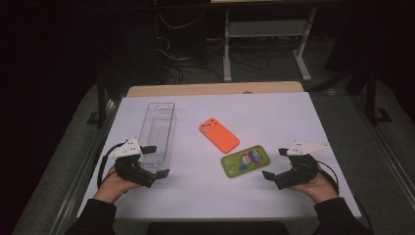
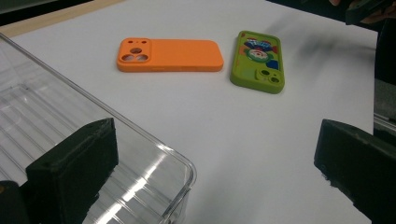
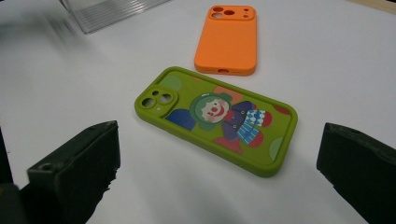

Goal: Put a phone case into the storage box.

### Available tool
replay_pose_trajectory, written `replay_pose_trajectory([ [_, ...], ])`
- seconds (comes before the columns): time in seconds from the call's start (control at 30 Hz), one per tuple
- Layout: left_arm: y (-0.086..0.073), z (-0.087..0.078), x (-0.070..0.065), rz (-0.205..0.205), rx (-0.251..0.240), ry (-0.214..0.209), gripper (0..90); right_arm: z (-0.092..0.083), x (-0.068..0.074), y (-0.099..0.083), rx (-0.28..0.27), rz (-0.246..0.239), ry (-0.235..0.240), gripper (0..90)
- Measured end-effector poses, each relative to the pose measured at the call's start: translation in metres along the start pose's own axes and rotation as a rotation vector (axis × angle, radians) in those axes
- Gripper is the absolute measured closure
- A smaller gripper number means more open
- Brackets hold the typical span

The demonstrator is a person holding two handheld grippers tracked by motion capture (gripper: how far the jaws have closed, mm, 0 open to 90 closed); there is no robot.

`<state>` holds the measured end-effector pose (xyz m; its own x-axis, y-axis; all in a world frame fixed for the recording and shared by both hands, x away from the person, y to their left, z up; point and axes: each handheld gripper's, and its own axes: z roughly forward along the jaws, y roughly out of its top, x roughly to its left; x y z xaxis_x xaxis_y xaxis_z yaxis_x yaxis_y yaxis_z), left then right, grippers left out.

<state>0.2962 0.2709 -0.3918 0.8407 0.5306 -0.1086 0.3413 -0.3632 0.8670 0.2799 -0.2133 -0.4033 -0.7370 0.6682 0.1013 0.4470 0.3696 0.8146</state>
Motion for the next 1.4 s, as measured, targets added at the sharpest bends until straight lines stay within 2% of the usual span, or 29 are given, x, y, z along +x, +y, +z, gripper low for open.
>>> replay_pose_trajectory([
  [0.3, 0.003, 0.002, -0.001, 0.006, -0.003, -0.001, 0.0, 0.004, -0.004, 0.006, 0.036, -0.001, -0.01, 0.0],
  [0.37, 0.003, 0.002, -0.001, -0.017, -0.019, -0.007, 0.0, 0.005, -0.005, 0.008, 0.043, 0.002, -0.012, 0.5],
  [0.5, 0.004, 0.0, 0.0, 0.009, -0.007, -0.011, 0.0, 0.012, -0.011, 0.012, 0.069, 0.023, -0.036, 6.6],
  [0.6, 0.003, 0.002, -0.001, -0.006, -0.018, -0.013, 0.0, 0.015, -0.013, 0.015, 0.095, 0.029, -0.061, 12.6],
  [0.63, 0.003, 0.002, -0.001, 0.007, -0.005, -0.011, 0.0, 0.017, -0.015, 0.018, 0.106, 0.039, -0.067, 15.0],
  [0.73, 0.003, 0.004, -0.002, 0.011, -0.005, -0.017, 0.0, 0.02, -0.017, 0.021, 0.114, 0.045, -0.085, 18.6],
  [0.77, 0.003, 0.005, -0.002, 0.011, -0.007, -0.017, 0.0, 0.022, -0.02, 0.025, 0.119, 0.055, -0.098, 23.0],
  [0.8, 0.003, 0.005, -0.002, 0.006, -0.009, -0.018, 0.0, 0.022, -0.02, 0.025, 0.119, 0.055, -0.098, 23.0],
  [0.83, 0.003, 0.006, -0.002, 0.004, -0.01, -0.019, 0.0, 0.025, -0.022, 0.029, 0.124, 0.069, -0.114, 30.5],
  [0.9, 0.003, 0.006, -0.001, 0.002, -0.009, -0.021, 0.0, 0.027, -0.024, 0.031, 0.135, 0.07, -0.12, 34.0],
  [0.97, 0.003, 0.005, -0.001, 0.0, -0.006, -0.02, 0.0, 0.031, -0.029, 0.036, 0.143, 0.093, -0.132, 41.3],
  [1.0, 0.003, 0.005, 0.0, 0.004, -0.003, -0.02, 0.0, 0.033, -0.033, 0.037, 0.14, 0.087, -0.144, 46.1],
  [1.03, 0.004, 0.005, 0.0, 0.002, -0.004, -0.02, 0.0, 0.035, -0.034, 0.039, 0.153, 0.117, -0.145, 49.8],
  [1.07, 0.004, 0.005, -0.001, -0.003, -0.008, -0.021, 0.0, 0.038, -0.038, 0.04, 0.151, 0.109, -0.148, 52.1],
  [1.1, 0.004, 0.005, -0.001, -0.015, -0.01, -0.02, 0.0, 0.044, -0.043, 0.042, 0.18, 0.12, -0.141, 59.1],
  [1.13, 0.004, 0.006, -0.001, -0.016, -0.009, -0.019, 0.0, 0.044, -0.043, 0.042, 0.18, 0.12, -0.141, 59.1],
  [1.17, 0.004, 0.006, 0.0, -0.011, -0.011, -0.019, 0.0, 0.051, -0.047, 0.044, 0.204, 0.123, -0.143, 64.9],
  [1.27, 0.004, 0.006, 0.001, -0.007, -0.016, -0.018, 0.0, 0.057, -0.05, 0.047, 0.221, 0.121, -0.14, 70.2],
  [1.4, 0.004, 0.006, 0.001, -0.006, -0.022, -0.019, 0.0, 0.074, -0.058, 0.052, 0.267, 0.106, -0.148, 84.3],
])
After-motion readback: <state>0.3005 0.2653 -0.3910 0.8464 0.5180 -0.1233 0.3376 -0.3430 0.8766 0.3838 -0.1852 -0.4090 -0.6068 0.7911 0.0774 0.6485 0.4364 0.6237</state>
